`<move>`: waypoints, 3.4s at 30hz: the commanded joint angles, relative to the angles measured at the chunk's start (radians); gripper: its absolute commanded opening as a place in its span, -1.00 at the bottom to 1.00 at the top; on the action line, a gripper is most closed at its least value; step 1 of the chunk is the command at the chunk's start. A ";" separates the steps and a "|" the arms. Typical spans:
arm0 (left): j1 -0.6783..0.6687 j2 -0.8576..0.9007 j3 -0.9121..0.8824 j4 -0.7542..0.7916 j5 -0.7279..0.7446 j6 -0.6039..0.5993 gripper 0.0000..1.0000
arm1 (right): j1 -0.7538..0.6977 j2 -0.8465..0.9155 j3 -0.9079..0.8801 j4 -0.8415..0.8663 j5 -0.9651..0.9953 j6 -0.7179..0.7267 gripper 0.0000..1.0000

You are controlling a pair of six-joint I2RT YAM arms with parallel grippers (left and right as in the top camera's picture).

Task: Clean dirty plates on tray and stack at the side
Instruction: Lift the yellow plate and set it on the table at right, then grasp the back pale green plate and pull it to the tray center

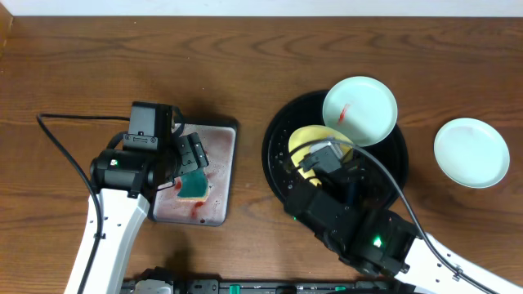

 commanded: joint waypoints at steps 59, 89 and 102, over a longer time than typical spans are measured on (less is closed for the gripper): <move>0.004 0.004 0.021 -0.003 -0.002 0.006 0.69 | -1.293 0.256 0.023 0.233 -1.314 0.027 0.28; 0.004 0.004 0.021 -0.003 -0.002 0.006 0.69 | -1.043 0.490 0.014 0.460 -1.039 -0.064 -0.98; 0.004 0.004 0.021 -0.003 -0.002 0.006 0.69 | -0.906 0.330 -0.047 0.088 -1.203 0.381 -0.98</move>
